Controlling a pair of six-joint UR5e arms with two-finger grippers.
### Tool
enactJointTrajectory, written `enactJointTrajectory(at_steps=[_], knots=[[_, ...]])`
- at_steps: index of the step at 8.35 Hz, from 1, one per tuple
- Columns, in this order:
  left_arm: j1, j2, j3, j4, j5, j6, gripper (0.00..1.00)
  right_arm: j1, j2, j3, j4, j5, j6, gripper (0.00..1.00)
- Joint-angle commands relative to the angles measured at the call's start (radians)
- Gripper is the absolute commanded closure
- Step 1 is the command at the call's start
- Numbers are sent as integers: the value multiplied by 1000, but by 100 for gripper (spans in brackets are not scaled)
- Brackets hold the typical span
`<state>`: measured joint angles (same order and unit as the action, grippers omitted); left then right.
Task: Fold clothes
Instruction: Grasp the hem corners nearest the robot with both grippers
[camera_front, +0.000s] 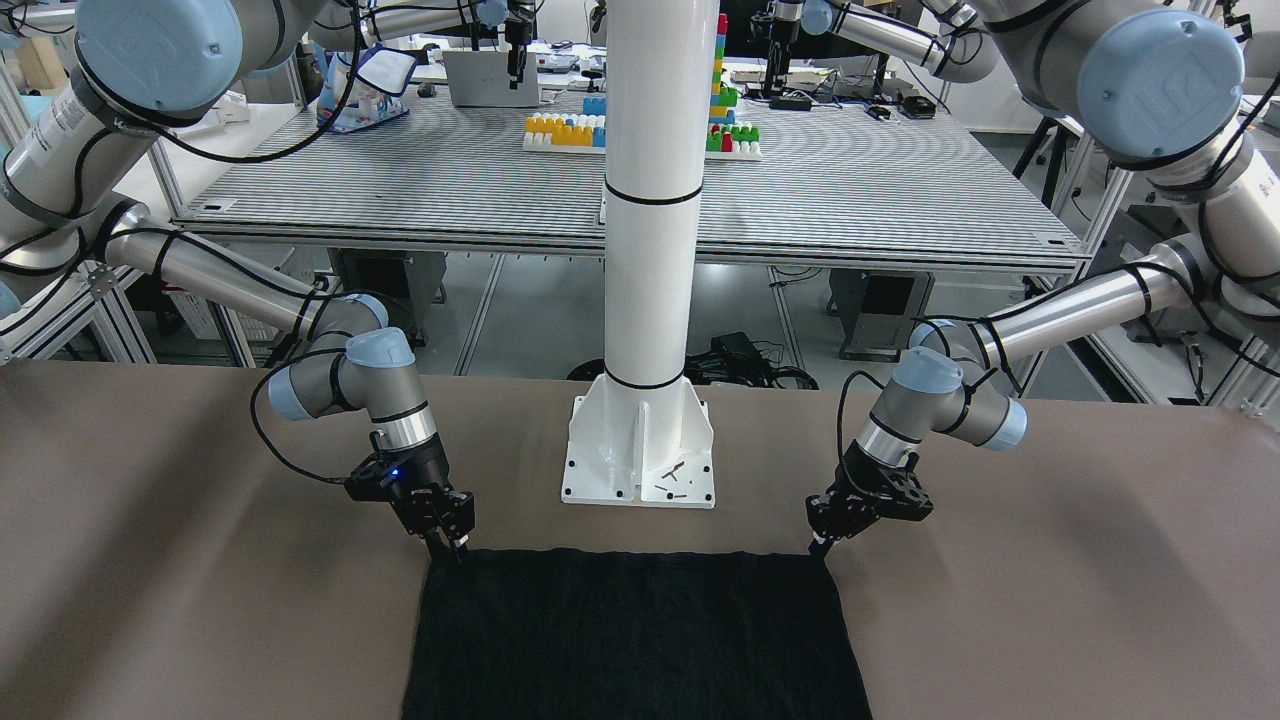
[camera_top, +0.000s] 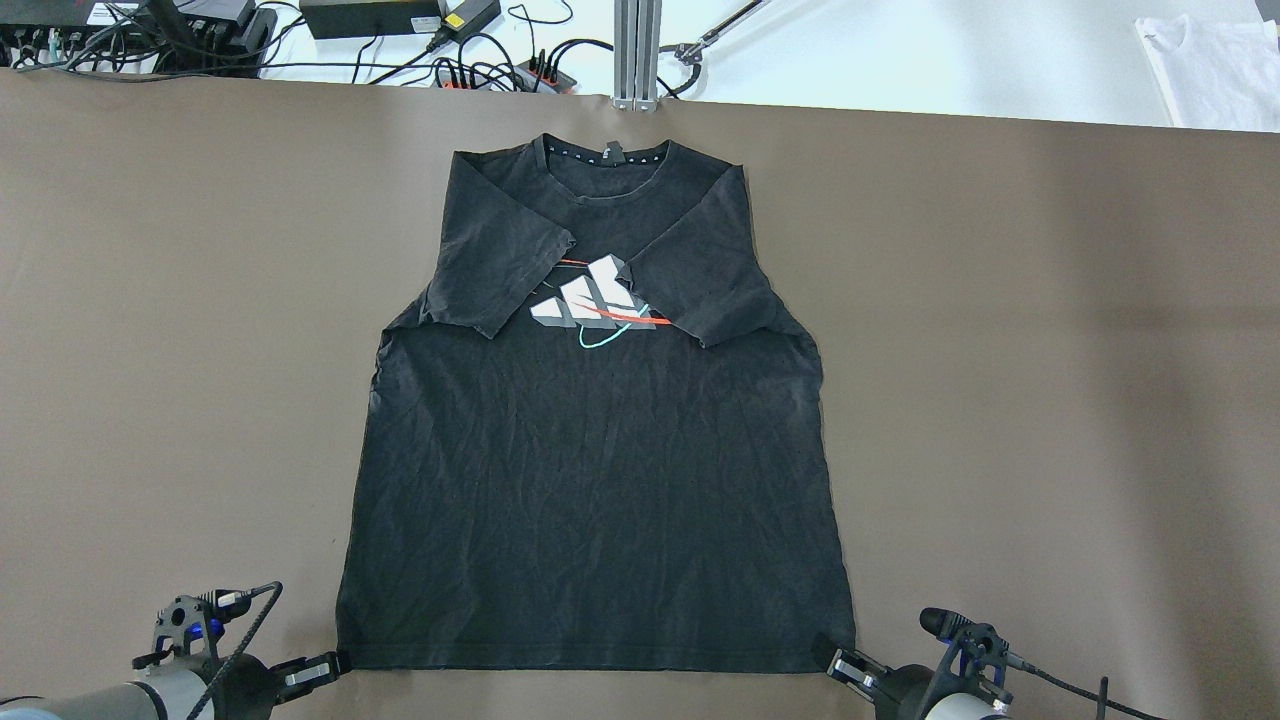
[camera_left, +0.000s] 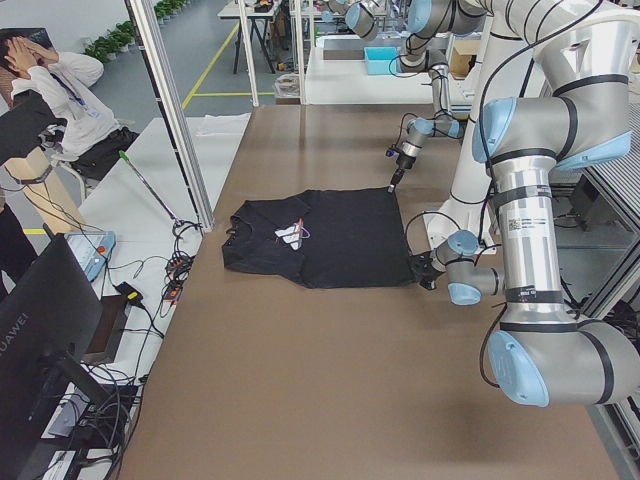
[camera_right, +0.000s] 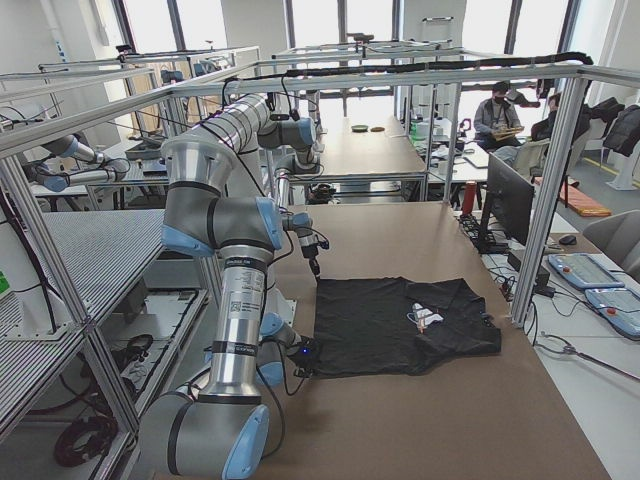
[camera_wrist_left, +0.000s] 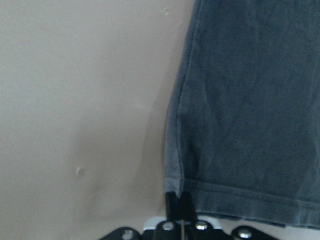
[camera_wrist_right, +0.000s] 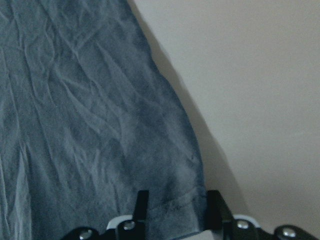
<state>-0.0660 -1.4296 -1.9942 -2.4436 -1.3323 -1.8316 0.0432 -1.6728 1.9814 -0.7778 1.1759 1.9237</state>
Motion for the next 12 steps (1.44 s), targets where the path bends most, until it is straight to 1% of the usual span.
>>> enactJointTrajectory(at_steps=[1,2,3,4,5,7,10,11,12], knots=[[0,0,-2,0,1,0,100,-3,-1,11,0,-2,0,53],[0,-2,-2,2,1,0,100,-2,-1,19,0,-2,0,58],[0,-2,-2,0,1,0,100,-2,-1,34,-1,-2,0,64],[-1,-5,-3,0,-1,0,100,-2,-1,46,-2,-2,0,73],[-5,-8,-5,2,-1,2,100,-2,-1,47,-2,-2,-2,83],[-8,-9,-5,2,-2,2,100,-2,-2,43,-15,-2,-5,99],[-12,-15,-24,2,-4,3,100,0,13,54,-54,-2,-17,100],[-27,-15,-61,8,-10,36,100,1,37,91,-122,-1,-28,100],[-31,-12,-98,9,-13,66,100,7,82,171,-265,7,-70,100]])
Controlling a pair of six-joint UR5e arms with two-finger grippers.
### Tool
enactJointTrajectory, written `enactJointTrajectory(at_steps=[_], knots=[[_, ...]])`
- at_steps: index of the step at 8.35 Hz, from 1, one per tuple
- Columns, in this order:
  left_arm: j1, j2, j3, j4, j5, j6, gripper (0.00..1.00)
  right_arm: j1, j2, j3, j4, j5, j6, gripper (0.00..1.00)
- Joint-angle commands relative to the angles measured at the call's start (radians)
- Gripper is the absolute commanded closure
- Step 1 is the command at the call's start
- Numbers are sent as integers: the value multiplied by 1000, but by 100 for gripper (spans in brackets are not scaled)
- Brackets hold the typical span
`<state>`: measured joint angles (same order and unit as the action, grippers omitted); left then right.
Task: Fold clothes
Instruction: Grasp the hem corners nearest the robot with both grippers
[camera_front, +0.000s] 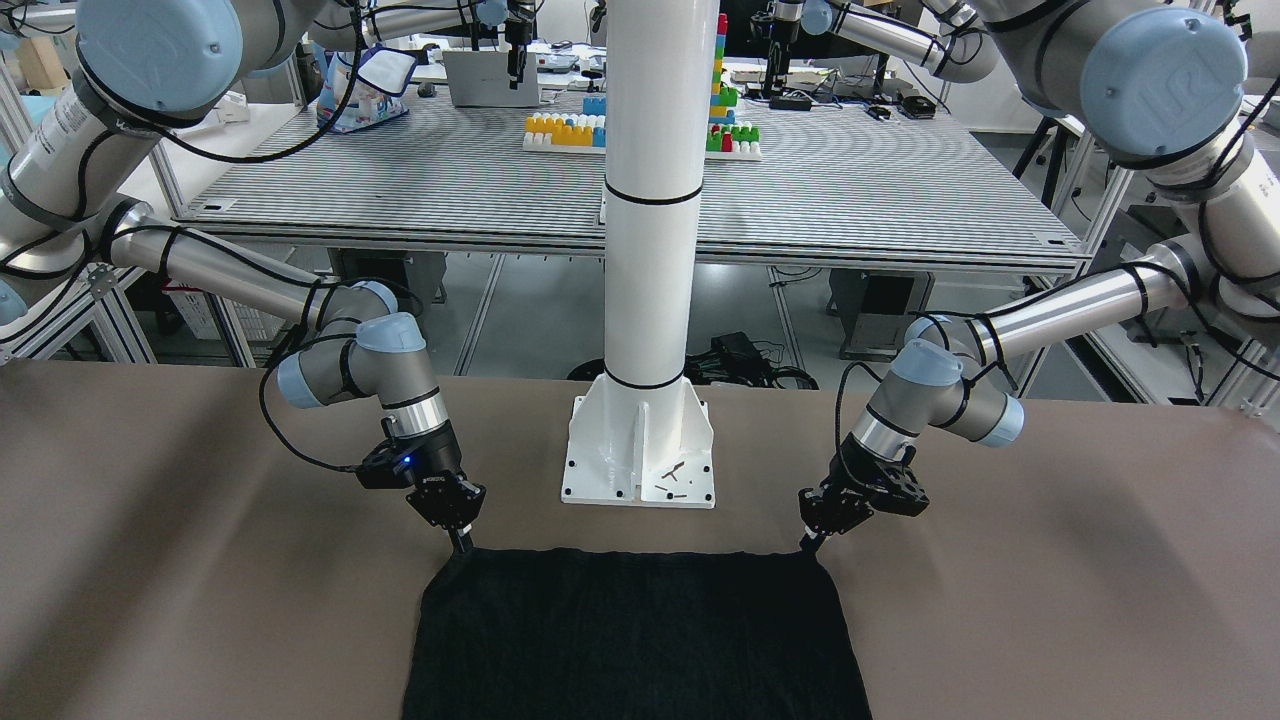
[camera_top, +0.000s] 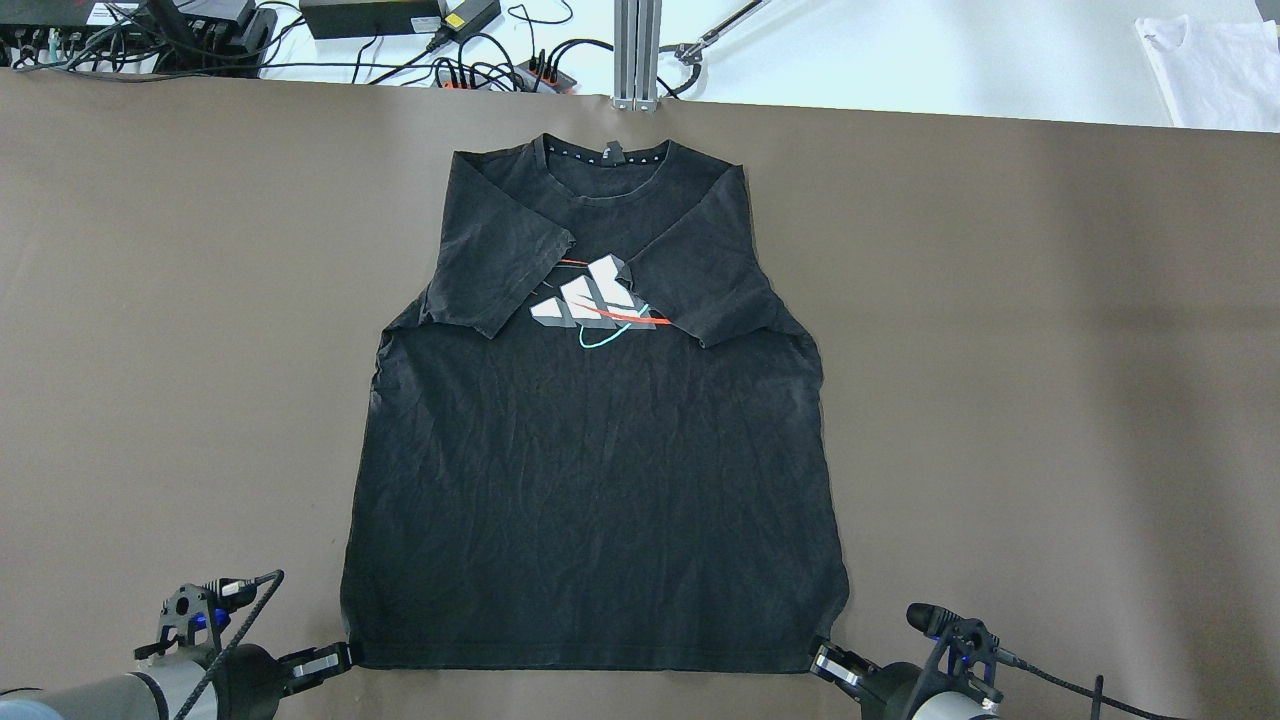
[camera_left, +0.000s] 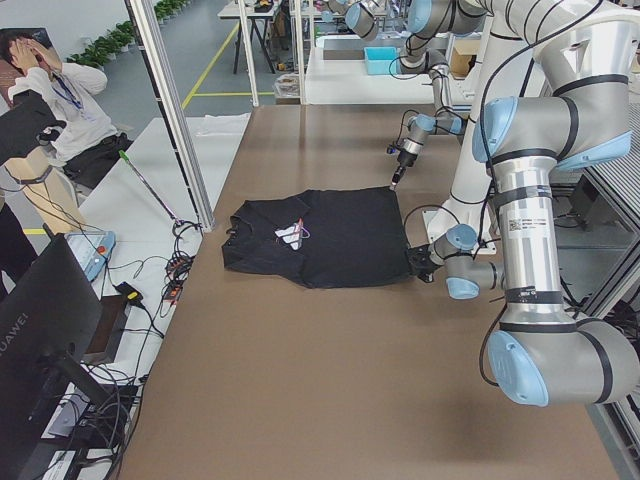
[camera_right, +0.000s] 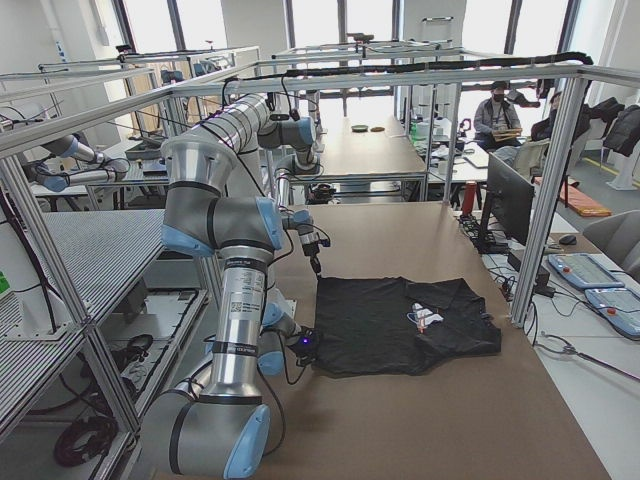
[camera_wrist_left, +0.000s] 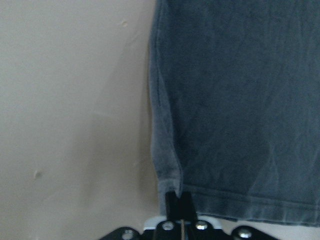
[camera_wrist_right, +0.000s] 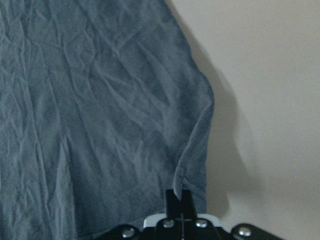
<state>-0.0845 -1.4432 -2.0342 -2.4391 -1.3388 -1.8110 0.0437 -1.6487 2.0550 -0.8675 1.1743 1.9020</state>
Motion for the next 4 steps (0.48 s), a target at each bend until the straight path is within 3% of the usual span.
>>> enactJointTrajectory(at_steps=[1,2,4], knots=[[-38,-2,-73,12,-35,68,100,10,88,187,-303,11,-87,100],[-107,-35,-90,84,-121,94,100,27,95,241,-349,28,-133,100],[-278,-209,-158,411,-303,180,100,121,98,246,-351,121,-231,100]])
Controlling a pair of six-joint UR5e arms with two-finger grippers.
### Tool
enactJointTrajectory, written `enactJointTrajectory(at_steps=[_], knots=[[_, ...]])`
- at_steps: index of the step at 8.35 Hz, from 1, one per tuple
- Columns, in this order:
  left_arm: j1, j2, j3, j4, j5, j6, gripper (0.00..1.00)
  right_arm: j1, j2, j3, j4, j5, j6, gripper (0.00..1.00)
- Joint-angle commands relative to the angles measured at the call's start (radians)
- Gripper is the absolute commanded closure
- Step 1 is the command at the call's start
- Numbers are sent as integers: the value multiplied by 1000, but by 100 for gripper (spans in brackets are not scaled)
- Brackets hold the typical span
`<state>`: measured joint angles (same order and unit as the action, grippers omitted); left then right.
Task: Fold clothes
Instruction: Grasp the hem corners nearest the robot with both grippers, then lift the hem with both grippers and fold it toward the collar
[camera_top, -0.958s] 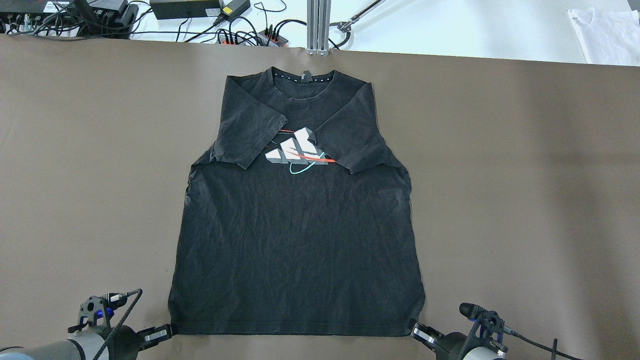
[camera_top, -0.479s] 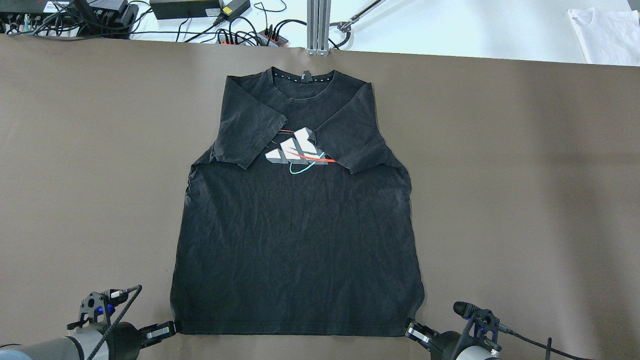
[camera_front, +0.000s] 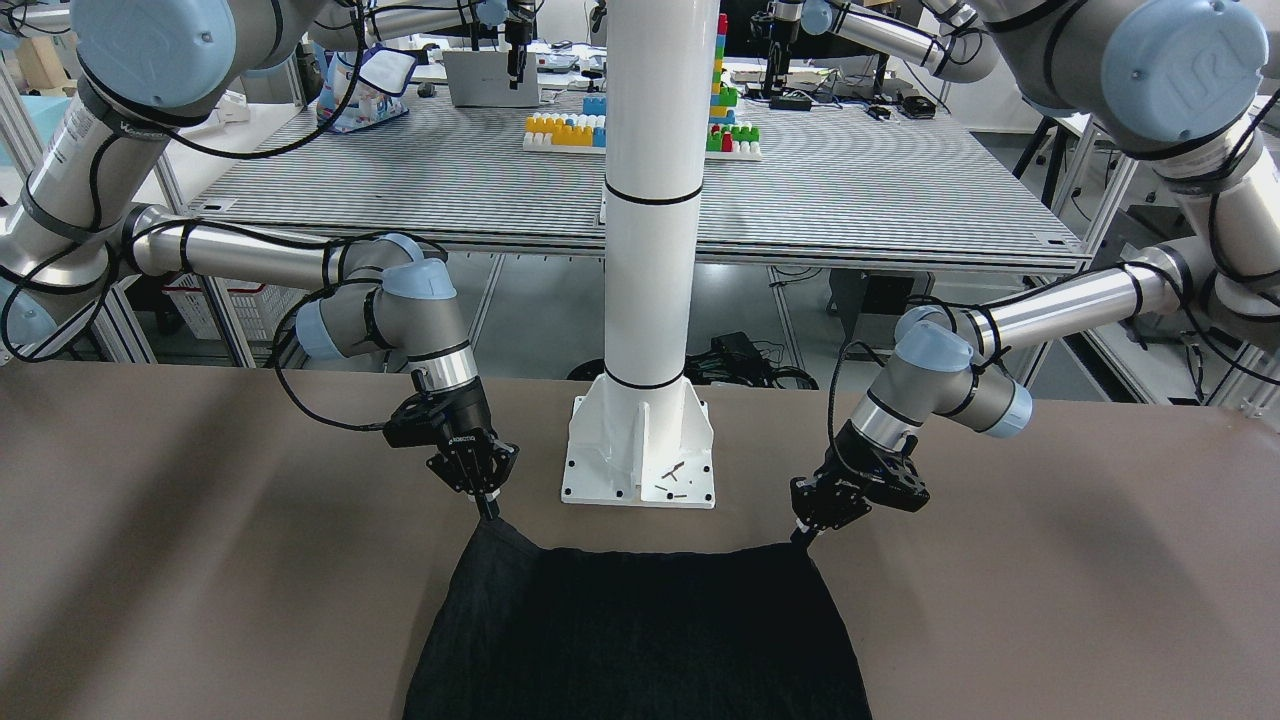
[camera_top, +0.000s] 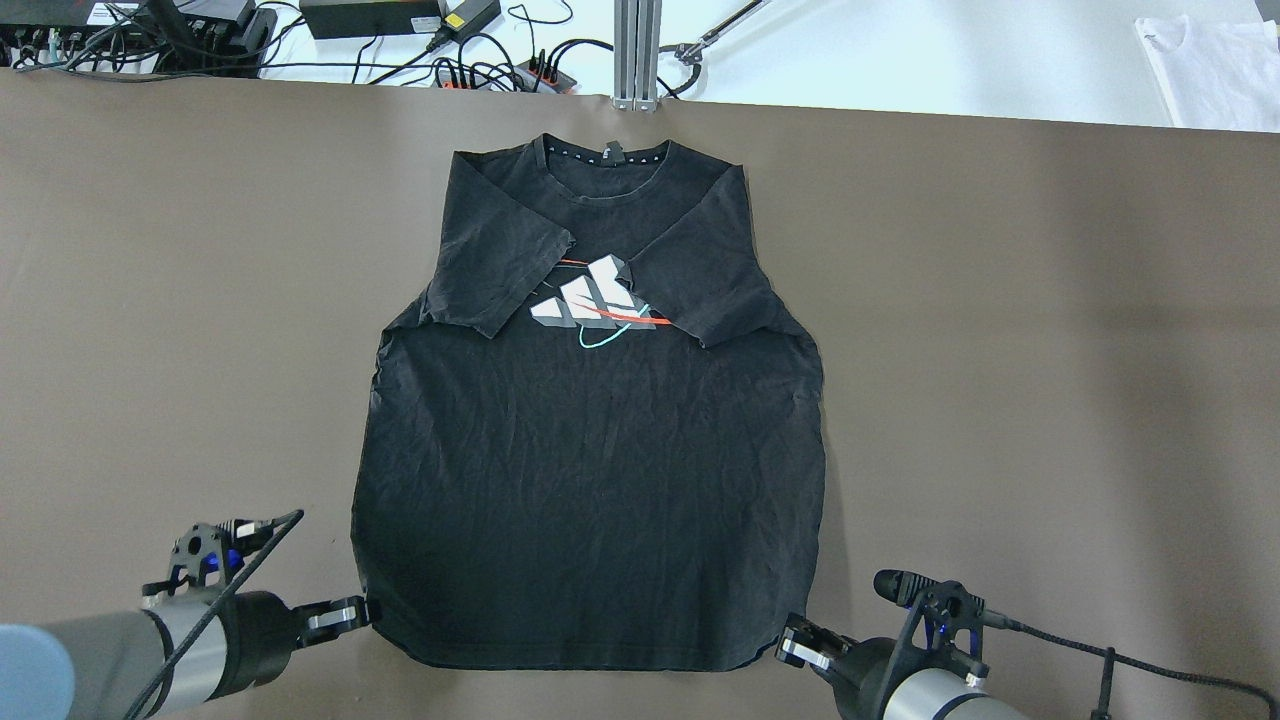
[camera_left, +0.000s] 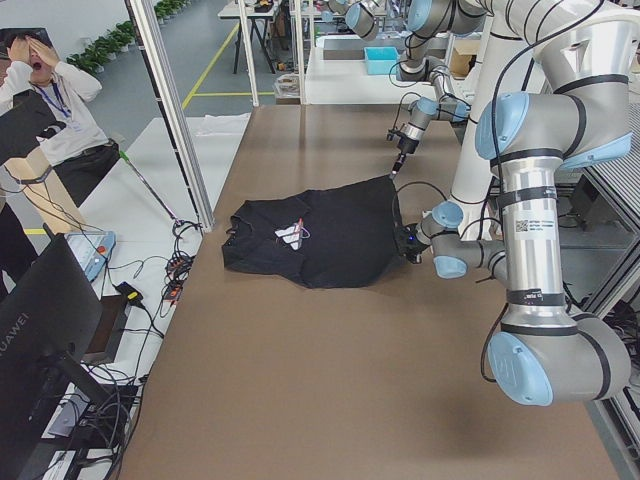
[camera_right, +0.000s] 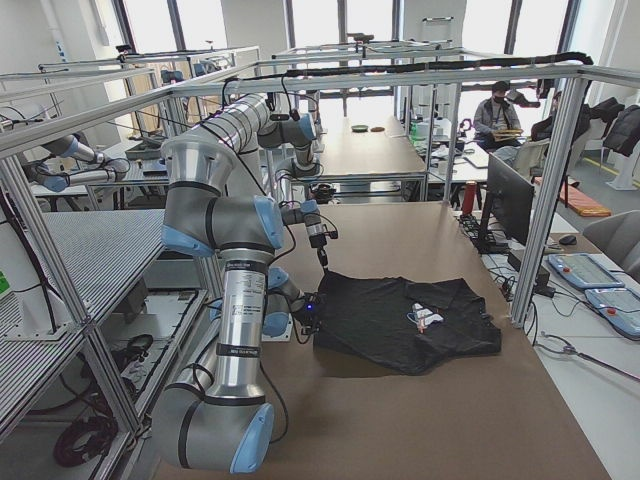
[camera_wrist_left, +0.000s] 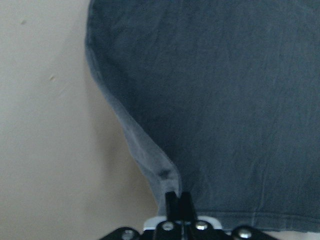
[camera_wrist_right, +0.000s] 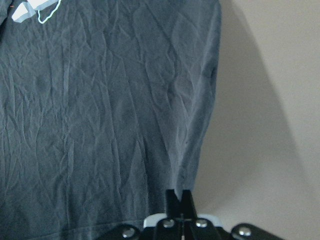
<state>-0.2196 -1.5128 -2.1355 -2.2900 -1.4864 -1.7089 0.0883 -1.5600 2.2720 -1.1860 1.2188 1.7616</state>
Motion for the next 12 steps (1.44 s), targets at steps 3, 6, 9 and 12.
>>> enactJointTrajectory(at_steps=[3,6,9,12], knots=[[-306,-392,-101,661,-342,251,100,200,28,26,-35,250,-230,100],[-304,-386,-159,711,-450,296,100,277,20,95,-59,526,-286,100],[-106,-232,-349,708,-569,295,100,-4,3,311,-371,554,-275,100],[3,-194,-394,708,-563,293,100,-185,18,456,-586,451,-232,100]])
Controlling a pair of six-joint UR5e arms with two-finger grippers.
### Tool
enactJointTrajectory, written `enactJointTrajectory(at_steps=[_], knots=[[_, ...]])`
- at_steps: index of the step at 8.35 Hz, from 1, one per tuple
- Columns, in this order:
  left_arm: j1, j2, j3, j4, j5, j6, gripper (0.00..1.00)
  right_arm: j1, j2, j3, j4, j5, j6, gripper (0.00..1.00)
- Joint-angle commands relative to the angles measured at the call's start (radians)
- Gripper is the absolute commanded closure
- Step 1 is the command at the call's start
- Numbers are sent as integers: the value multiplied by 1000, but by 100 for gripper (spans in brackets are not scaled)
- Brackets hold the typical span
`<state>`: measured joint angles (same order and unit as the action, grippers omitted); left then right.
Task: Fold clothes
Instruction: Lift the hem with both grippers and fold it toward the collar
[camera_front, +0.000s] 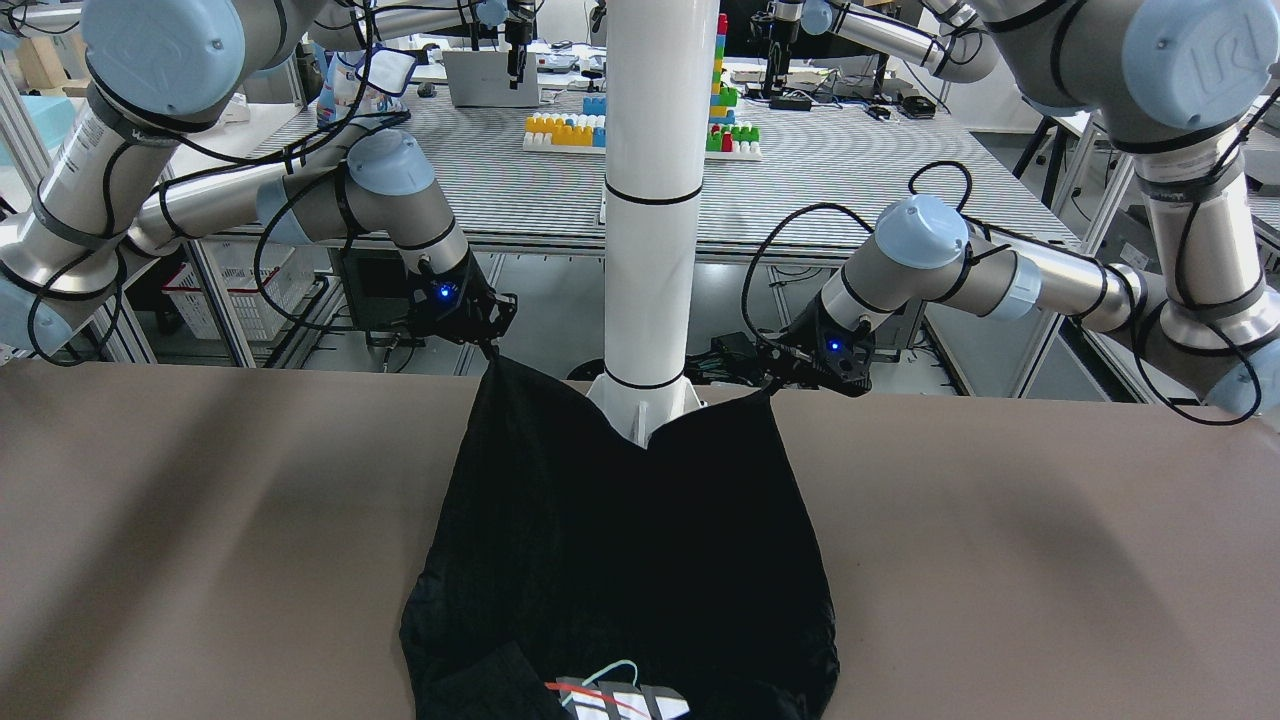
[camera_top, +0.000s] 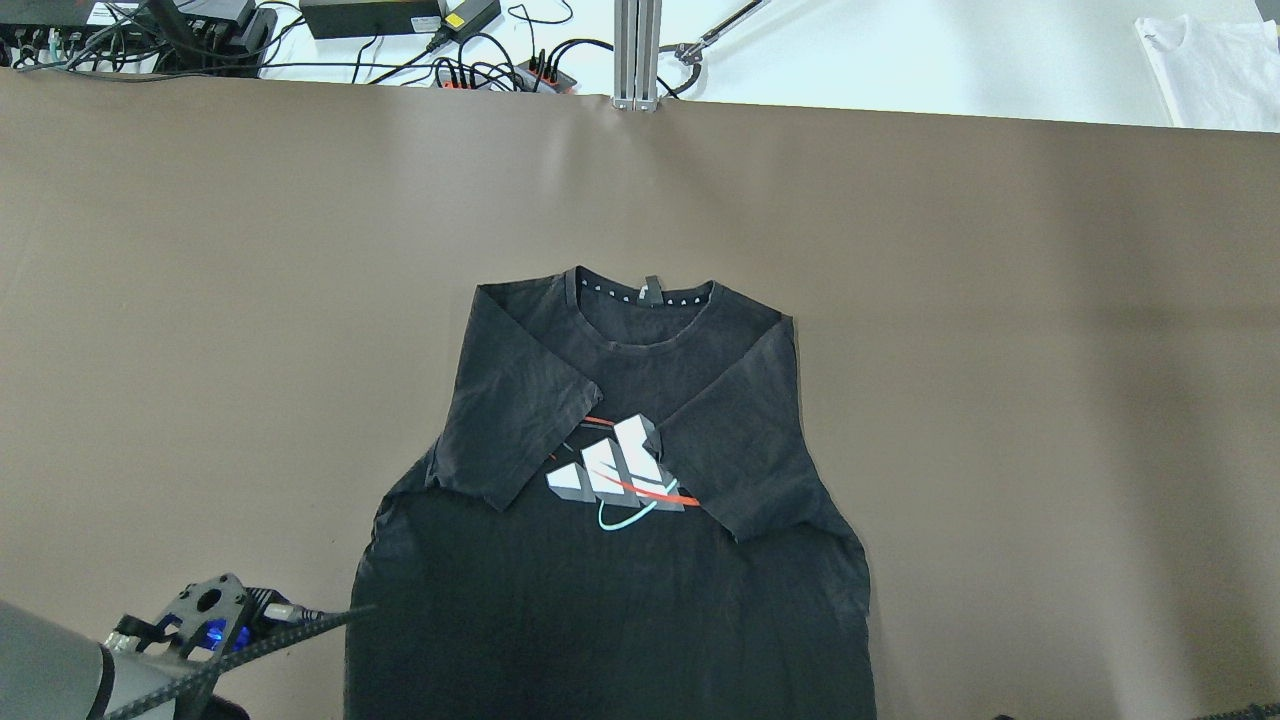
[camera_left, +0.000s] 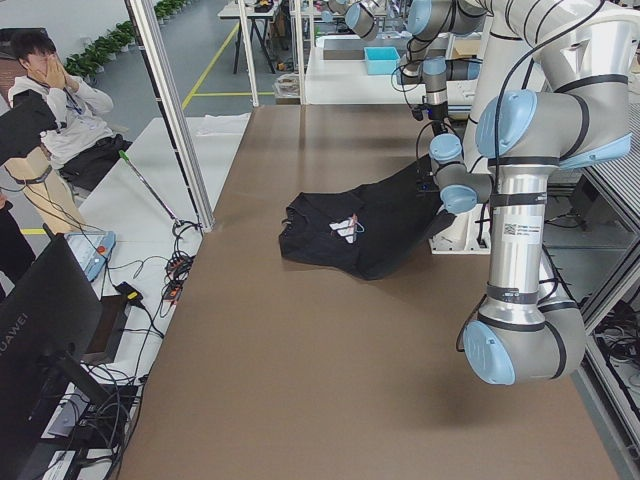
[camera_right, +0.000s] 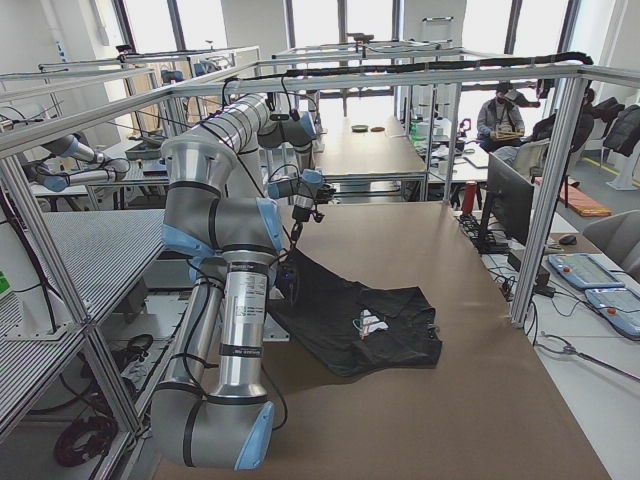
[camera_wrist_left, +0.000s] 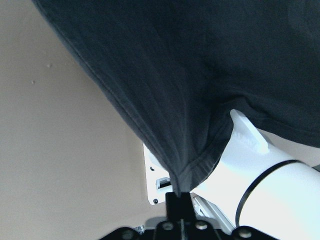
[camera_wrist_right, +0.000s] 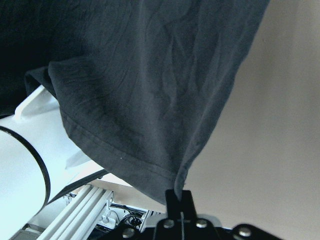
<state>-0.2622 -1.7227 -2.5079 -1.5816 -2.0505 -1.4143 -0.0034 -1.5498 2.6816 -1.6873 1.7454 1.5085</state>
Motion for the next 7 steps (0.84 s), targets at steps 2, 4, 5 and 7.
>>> enactJointTrajectory(at_steps=[2,4,5,7], knots=[[2,14,-13,3,22,-2,100,-104,66,-29,-81,-170,85,100],[-101,2,30,3,48,-3,100,-42,68,-66,-81,-222,85,100],[-145,-24,67,3,97,-3,100,41,70,-112,-80,-221,84,100],[-269,-137,197,5,127,-3,100,208,71,-204,-17,-212,62,100]])
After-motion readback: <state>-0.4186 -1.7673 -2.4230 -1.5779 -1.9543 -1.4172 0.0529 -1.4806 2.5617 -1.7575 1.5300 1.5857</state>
